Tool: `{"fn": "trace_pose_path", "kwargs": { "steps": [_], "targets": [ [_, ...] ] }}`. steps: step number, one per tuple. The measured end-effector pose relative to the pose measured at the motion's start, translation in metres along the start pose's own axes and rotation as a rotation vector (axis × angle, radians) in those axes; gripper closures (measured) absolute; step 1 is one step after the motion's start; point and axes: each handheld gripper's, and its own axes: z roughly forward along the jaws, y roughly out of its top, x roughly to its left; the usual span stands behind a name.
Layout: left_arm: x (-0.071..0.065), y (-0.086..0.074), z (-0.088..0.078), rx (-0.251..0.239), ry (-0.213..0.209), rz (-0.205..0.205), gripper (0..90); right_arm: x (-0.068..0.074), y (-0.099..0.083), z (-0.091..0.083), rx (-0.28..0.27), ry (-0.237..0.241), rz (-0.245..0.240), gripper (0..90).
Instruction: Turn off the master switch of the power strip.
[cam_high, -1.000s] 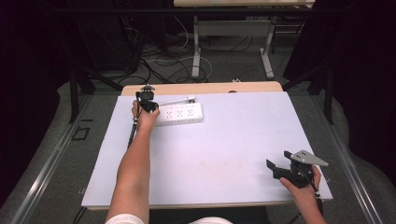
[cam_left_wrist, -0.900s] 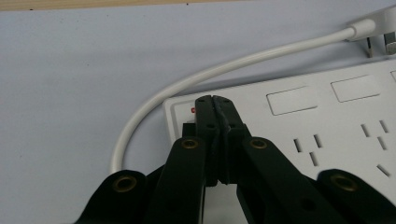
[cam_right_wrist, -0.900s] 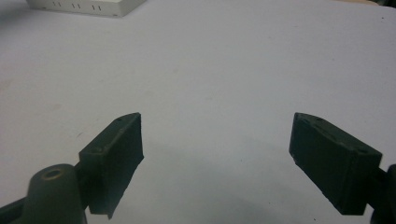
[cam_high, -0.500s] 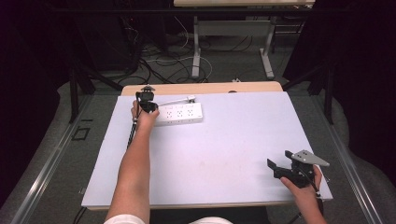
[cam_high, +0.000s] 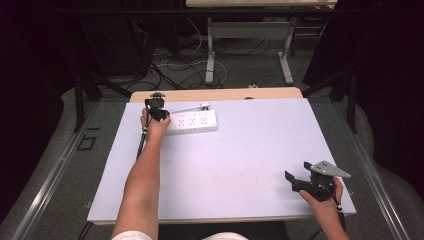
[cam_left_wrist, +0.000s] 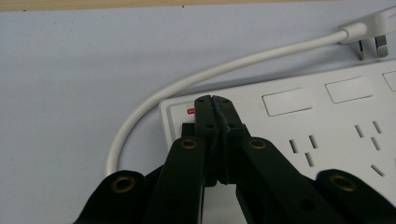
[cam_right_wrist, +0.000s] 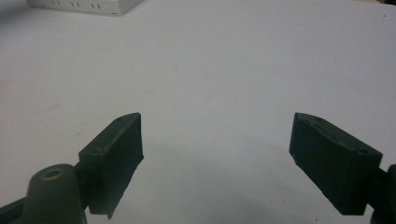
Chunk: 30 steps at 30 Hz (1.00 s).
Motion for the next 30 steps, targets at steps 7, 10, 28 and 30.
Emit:
{"fn": "trace_pose_path", "kwargs": {
  "steps": [7, 10, 28, 30],
  "targets": [
    [-0.002, -0.002, -0.002, -0.008, -0.006, -0.018, 88.6, 0.000, -0.001, 0.000, -0.002, 0.005, 0.015, 16.7],
    [-0.003, -0.001, -0.006, -0.002, -0.004, -0.002, 87.9, 0.000, 0.000, 0.000, -0.008, 0.008, 0.014, 16.7],
    [0.000, -0.004, -0.031, -0.028, -0.033, -0.002, 74.6, 0.000, 0.000, 0.004, -0.017, 0.025, -0.009, 16.7],
    [0.000, -0.005, -0.033, -0.026, -0.039, -0.003, 72.5, 0.000, 0.000, 0.004, -0.019, 0.027, -0.001, 16.7]
  ]
}}
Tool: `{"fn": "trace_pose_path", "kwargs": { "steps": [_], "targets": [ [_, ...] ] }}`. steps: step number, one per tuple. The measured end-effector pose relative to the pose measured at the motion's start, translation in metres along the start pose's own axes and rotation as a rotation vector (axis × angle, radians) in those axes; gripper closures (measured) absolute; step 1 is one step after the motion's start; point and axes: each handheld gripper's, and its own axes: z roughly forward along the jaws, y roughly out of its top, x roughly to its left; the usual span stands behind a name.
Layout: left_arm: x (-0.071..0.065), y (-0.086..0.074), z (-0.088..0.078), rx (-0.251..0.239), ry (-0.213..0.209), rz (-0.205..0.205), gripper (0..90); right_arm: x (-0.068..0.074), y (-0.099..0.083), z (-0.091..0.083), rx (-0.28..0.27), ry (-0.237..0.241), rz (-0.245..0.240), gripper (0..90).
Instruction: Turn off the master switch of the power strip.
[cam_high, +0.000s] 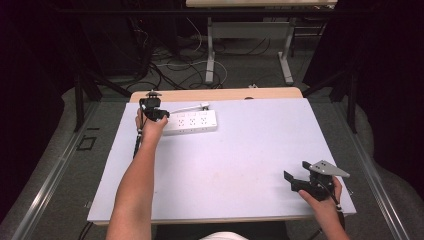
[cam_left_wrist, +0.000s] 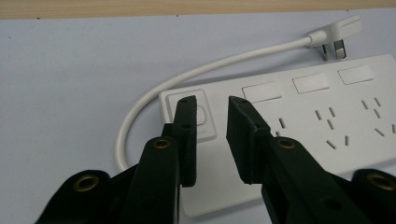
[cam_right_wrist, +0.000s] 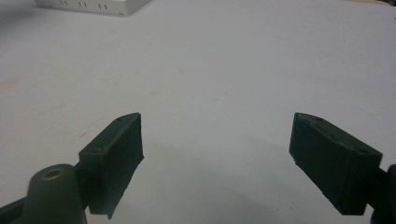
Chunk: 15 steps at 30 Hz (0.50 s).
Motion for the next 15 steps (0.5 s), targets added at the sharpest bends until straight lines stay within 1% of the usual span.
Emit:
{"fn": "trace_pose_path", "kwargs": {
  "steps": [1, 2, 3, 4, 5, 6, 7, 8, 9, 11, 12, 13, 15],
  "targets": [
    [-0.001, 0.000, -0.001, 0.006, -0.006, 0.001, 71.8, 0.000, 0.000, -0.001, 0.009, -0.003, -0.001, 16.7],
    [-0.001, 0.000, -0.003, 0.003, -0.011, 0.001, 70.7, 0.000, 0.000, 0.000, 0.005, -0.002, -0.002, 16.7],
    [-0.002, -0.001, -0.003, -0.013, -0.017, 0.003, 69.7, 0.000, 0.001, 0.000, 0.006, 0.001, -0.004, 16.7],
    [-0.003, -0.001, -0.004, -0.016, -0.030, 0.001, 68.2, 0.001, 0.001, 0.000, 0.008, 0.002, 0.001, 16.7],
    [-0.003, 0.000, -0.007, 0.005, -0.047, 0.003, 66.9, 0.002, 0.001, 0.000, 0.010, 0.005, 0.005, 16.7],
    [-0.003, -0.001, -0.007, -0.009, -0.056, 0.000, 65.3, 0.002, 0.001, 0.000, -0.001, 0.001, 0.001, 16.7],
    [-0.004, -0.001, -0.007, -0.013, -0.061, -0.006, 64.1, 0.002, 0.001, 0.000, -0.001, 0.002, 0.004, 16.7],
    [-0.005, 0.000, -0.010, 0.005, -0.065, -0.001, 63.1, 0.002, 0.001, 0.000, -0.001, 0.003, 0.004, 16.7],
    [-0.006, -0.001, -0.010, -0.012, -0.067, -0.001, 61.7, 0.002, 0.001, 0.000, 0.002, 0.013, 0.002, 16.7],
    [-0.008, -0.001, -0.012, -0.018, -0.075, 0.007, 60.2, 0.000, 0.001, 0.001, -0.006, 0.009, -0.006, 16.6],
    [-0.008, -0.001, -0.014, -0.018, -0.077, 0.008, 59.5, 0.001, 0.001, 0.000, 0.004, 0.010, 0.002, 16.7],
    [-0.009, -0.001, -0.015, -0.024, -0.092, 0.010, 59.3, 0.001, 0.001, 0.000, 0.004, 0.012, 0.002, 16.7],
    [-0.010, -0.001, -0.019, -0.024, -0.100, 0.018, 57.8, 0.000, 0.001, 0.000, 0.002, 0.014, -0.004, 16.7]
  ]
}}
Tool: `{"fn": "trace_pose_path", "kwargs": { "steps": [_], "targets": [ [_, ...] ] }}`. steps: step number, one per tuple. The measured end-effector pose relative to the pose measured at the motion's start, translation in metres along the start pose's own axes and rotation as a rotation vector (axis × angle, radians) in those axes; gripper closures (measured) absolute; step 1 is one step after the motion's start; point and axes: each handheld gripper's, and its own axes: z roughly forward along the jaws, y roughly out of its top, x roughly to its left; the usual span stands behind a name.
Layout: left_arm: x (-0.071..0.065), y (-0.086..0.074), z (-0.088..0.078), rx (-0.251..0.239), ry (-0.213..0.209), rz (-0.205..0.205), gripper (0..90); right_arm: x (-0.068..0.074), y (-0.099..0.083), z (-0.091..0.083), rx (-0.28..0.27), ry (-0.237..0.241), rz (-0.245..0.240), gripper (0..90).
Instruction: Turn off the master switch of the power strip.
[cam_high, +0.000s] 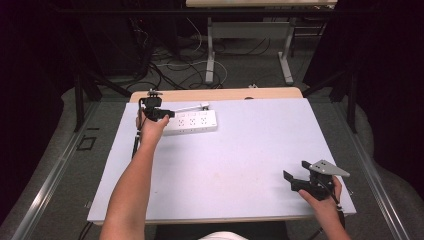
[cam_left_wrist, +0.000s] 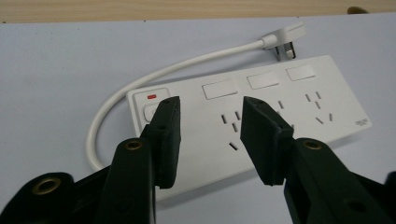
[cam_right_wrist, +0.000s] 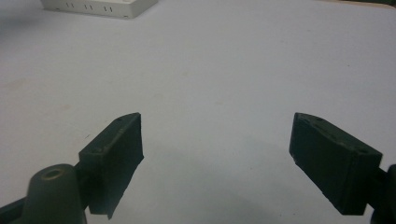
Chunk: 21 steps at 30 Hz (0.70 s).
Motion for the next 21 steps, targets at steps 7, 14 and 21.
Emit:
{"fn": "trace_pose_path", "kwargs": {
  "steps": [7, 14, 21],
  "targets": [
    [-0.002, 0.000, -0.013, -0.003, -0.017, 0.025, 53.6, -0.001, 0.000, 0.000, 0.000, 0.008, -0.005, 16.7],
    [-0.004, -0.001, -0.026, -0.016, -0.025, 0.059, 50.0, -0.002, 0.001, -0.001, -0.008, 0.012, -0.005, 16.7],
    [-0.006, -0.009, -0.032, -0.050, -0.042, 0.083, 46.4, 0.000, 0.001, -0.001, -0.006, 0.017, 0.006, 16.7]
  ]
}}
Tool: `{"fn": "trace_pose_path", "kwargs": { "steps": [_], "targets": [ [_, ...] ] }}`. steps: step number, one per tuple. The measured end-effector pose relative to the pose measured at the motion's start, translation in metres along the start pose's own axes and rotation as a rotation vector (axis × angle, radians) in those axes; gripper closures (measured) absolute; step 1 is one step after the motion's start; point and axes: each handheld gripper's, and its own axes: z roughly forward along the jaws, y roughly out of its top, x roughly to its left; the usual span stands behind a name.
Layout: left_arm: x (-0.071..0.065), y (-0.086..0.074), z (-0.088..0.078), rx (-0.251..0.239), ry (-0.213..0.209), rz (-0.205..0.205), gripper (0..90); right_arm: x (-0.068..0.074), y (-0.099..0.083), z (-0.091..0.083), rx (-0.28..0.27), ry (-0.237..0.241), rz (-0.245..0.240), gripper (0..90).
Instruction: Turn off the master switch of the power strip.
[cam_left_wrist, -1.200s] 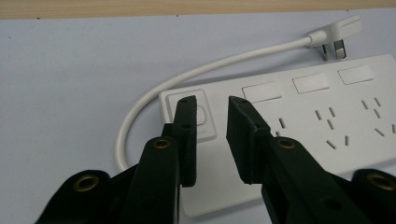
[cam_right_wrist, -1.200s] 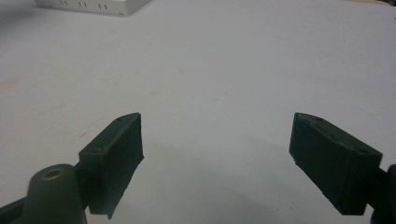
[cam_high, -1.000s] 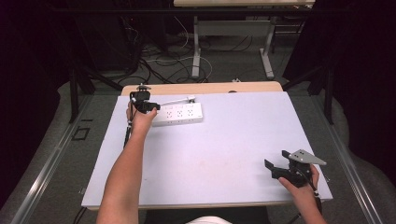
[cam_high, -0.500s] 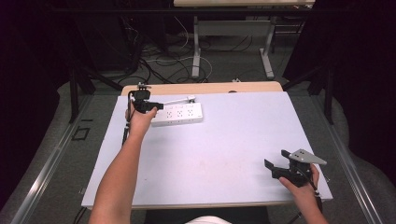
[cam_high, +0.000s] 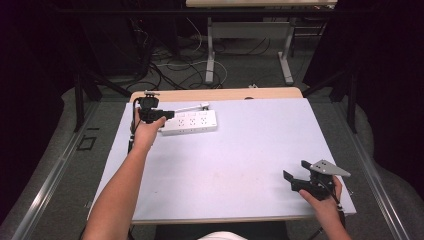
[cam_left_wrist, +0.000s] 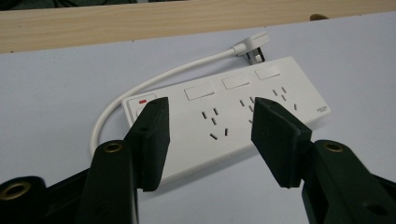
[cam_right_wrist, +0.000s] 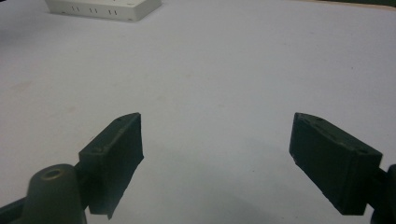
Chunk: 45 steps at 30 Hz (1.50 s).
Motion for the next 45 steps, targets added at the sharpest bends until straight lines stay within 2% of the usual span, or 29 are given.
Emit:
{"fn": "trace_pose_path", "kwargs": {
  "steps": [3, 5, 6, 7, 11, 15, 20, 23, 25, 26, 27, 29, 31, 32, 36, 42, 45],
  "targets": [
    [-0.002, -0.003, -0.004, -0.013, -0.002, 0.015, 44.6, -0.001, 0.000, -0.001, 0.003, -0.005, -0.002, 16.7],
    [-0.003, -0.004, -0.007, -0.015, -0.013, 0.015, 43.4, 0.000, 0.000, 0.000, 0.005, -0.003, 0.005, 16.7],
    [-0.004, -0.006, -0.009, -0.034, -0.008, 0.007, 42.8, 0.000, 0.000, 0.000, 0.006, -0.002, 0.006, 16.7],
    [-0.005, -0.006, -0.012, -0.025, -0.019, 0.010, 42.3, 0.000, 0.000, 0.000, 0.001, 0.002, 0.009, 16.7],
    [-0.007, -0.011, -0.019, -0.040, -0.032, 0.040, 39.5, 0.000, 0.000, 0.001, -0.002, 0.002, -0.003, 16.7],
    [-0.010, -0.014, -0.025, -0.067, -0.047, 0.055, 39.0, 0.001, 0.000, 0.000, 0.000, 0.003, 0.007, 16.5],
    [-0.013, -0.017, -0.033, -0.076, -0.065, 0.047, 37.1, 0.001, 0.000, 0.001, -0.002, 0.004, 0.001, 16.5],
    [-0.014, -0.020, -0.038, -0.081, -0.077, 0.039, 33.5, 0.000, 0.000, 0.002, -0.003, 0.006, -0.012, 16.4],
    [-0.015, -0.022, -0.041, -0.089, -0.074, 0.043, 31.3, 0.001, 0.000, 0.001, -0.005, 0.008, 0.002, 16.4],
    [-0.016, -0.023, -0.043, -0.095, -0.069, 0.049, 30.4, 0.002, 0.000, 0.004, -0.041, 0.004, 0.006, 16.4],
    [-0.017, -0.024, -0.045, -0.102, -0.064, 0.044, 28.3, 0.002, 0.000, 0.004, -0.042, 0.004, 0.008, 16.4],
    [-0.018, -0.026, -0.050, -0.110, -0.065, 0.042, 24.7, 0.001, 0.001, 0.002, -0.012, 0.014, 0.005, 16.4],
    [-0.019, -0.029, -0.054, -0.104, -0.064, 0.042, 19.8, 0.002, 0.001, 0.002, -0.008, 0.012, 0.002, 16.4],
    [-0.021, -0.031, -0.055, -0.102, -0.064, 0.039, 16.5, 0.003, 0.001, 0.002, -0.011, 0.019, 0.004, 16.4],
    [-0.024, -0.038, -0.060, -0.111, -0.073, 0.053, 14.6, 0.003, 0.001, 0.002, -0.006, 0.014, 0.003, 16.4],
    [-0.029, -0.049, -0.064, -0.110, -0.089, 0.072, 0.4, 0.003, 0.000, 0.004, -0.014, 0.013, -0.003, 16.4],
    [-0.033, -0.055, -0.066, -0.106, -0.100, 0.076, 0.5, 0.002, 0.001, 0.003, 0.002, 0.020, -0.012, 16.3]
  ]
}}
